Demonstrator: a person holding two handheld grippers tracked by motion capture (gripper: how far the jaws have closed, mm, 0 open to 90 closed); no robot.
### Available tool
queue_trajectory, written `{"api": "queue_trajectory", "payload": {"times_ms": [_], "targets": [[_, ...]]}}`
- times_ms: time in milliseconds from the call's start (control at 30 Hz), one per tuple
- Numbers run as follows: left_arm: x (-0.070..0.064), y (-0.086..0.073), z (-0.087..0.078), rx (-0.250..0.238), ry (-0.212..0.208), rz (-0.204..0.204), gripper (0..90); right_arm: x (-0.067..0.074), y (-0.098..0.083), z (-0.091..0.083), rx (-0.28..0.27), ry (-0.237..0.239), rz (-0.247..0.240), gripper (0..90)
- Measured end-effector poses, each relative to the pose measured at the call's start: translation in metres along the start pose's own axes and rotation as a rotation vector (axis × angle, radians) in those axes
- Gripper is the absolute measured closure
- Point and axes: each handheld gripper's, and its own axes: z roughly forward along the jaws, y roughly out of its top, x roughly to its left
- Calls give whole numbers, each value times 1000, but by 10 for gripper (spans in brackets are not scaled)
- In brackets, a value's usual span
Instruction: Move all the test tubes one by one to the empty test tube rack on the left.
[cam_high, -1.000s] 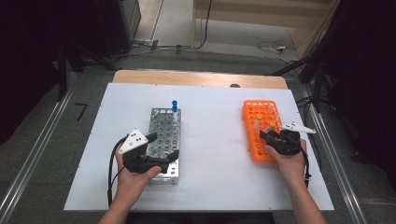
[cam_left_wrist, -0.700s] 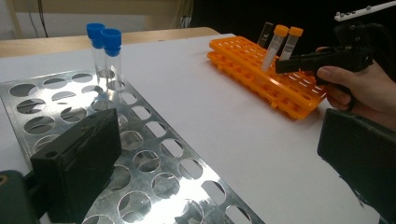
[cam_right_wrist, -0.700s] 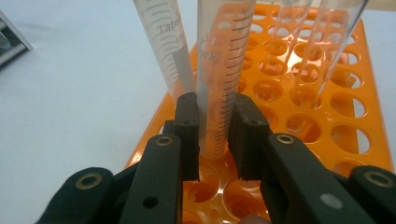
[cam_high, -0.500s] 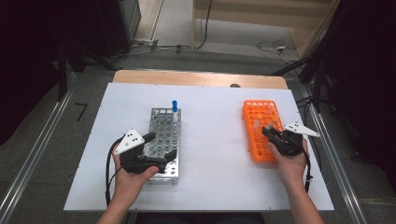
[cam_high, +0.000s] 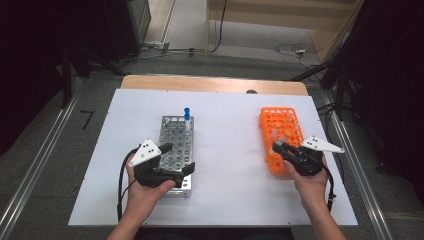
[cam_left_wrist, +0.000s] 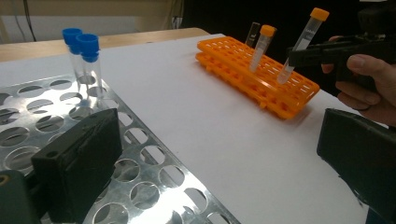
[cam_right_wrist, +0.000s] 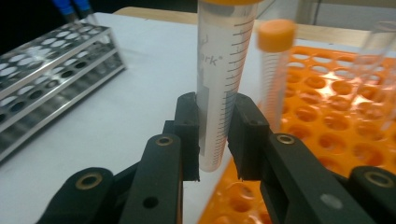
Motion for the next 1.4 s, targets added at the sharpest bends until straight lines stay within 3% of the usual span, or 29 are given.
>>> {"api": "queue_trajectory", "payload": {"times_ms": [367, 1100, 1400], "targets": [[-11, 0, 8, 17, -30, 18, 11, 30, -1, 8, 30, 142, -31, 723], [-34, 2, 27, 31, -99, 38, 29, 77, -3, 19, 79, 276, -122, 723], [-43, 4, 36, 39, -147, 48, 65, 93, -4, 23, 98, 321, -147, 723]]}}
